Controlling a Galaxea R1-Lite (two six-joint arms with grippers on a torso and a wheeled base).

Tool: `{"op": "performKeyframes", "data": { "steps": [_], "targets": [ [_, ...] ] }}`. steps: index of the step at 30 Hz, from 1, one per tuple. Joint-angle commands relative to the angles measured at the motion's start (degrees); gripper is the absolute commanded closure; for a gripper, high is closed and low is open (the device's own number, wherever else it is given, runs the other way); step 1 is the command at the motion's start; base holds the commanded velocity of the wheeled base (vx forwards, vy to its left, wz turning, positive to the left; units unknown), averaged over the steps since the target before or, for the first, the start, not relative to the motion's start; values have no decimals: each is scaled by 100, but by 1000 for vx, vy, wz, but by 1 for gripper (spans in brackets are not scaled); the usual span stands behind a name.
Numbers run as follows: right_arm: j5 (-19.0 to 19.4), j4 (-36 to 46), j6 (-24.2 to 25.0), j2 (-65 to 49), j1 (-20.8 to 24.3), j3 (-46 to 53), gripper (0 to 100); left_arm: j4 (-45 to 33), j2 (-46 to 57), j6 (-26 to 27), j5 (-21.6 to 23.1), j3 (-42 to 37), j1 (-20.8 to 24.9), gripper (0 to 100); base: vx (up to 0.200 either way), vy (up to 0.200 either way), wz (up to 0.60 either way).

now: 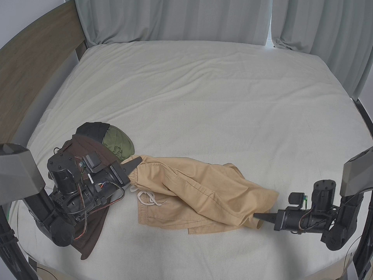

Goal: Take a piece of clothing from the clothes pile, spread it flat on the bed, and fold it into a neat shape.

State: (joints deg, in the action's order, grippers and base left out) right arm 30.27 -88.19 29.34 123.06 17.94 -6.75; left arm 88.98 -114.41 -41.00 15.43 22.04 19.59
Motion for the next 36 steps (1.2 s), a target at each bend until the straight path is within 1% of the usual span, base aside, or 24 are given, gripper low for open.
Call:
{"op": "performKeyframes", "data": {
  "steps": [1, 6, 9, 11, 13, 18, 19, 23, 29, 31, 34, 35, 36],
  "targets": [
    [269, 3, 239, -784, -502, -177, 100, 5, -108, -5, 4, 46, -8, 100, 0, 0, 0],
    [313, 3, 520, -837, -933, -608, 100, 5, -108, -5, 12, 46, -78, 100, 0, 0, 0],
    [322, 3, 863, -837, -1206, -889, 100, 5, -108, -5, 21, 107, -122, 100, 0, 0, 0],
    [322, 3, 933, -837, -1250, -951, 100, 5, -108, -5, 21, 107, -122, 100, 0, 0, 0],
    [322, 3, 1126, -828, -1408, -1153, 100, 5, -108, -5, 21, 107, -122, 100, 0, 0, 0],
    [330, 3, 1249, -802, -1636, -1311, 100, 5, -117, -5, 21, 125, -131, 100, 0, 0, 0],
    [383, 12, 1258, -749, -1698, -1329, 100, 5, -143, -14, 21, 134, -157, 100, 0, 0, 0],
    [436, 3, 1241, -274, -1724, -1337, 100, 14, -301, 4, 12, 178, -272, 100, 0, 0, 0],
    [445, -6, 1249, 156, -1548, -1337, 100, 14, -345, 4, 12, 187, -254, 100, 0, 0, 0],
    [445, -14, 1258, 218, -1434, -1346, 100, 14, -328, 4, 12, 187, -245, 100, 0, 0, 0],
    [445, -14, 1258, 218, -1381, -1346, 100, 14, -328, 4, 4, 187, -245, 100, 0, 0, 0],
    [445, -14, 1258, 218, -1373, -1346, 0, 14, -328, 4, 12, 187, -254, 100, 0, 0, 0],
    [445, -14, 1258, 218, -1329, -1337, 0, 14, -328, 4, 12, 187, -245, 100, 0, 0, 0]
  ]
}}
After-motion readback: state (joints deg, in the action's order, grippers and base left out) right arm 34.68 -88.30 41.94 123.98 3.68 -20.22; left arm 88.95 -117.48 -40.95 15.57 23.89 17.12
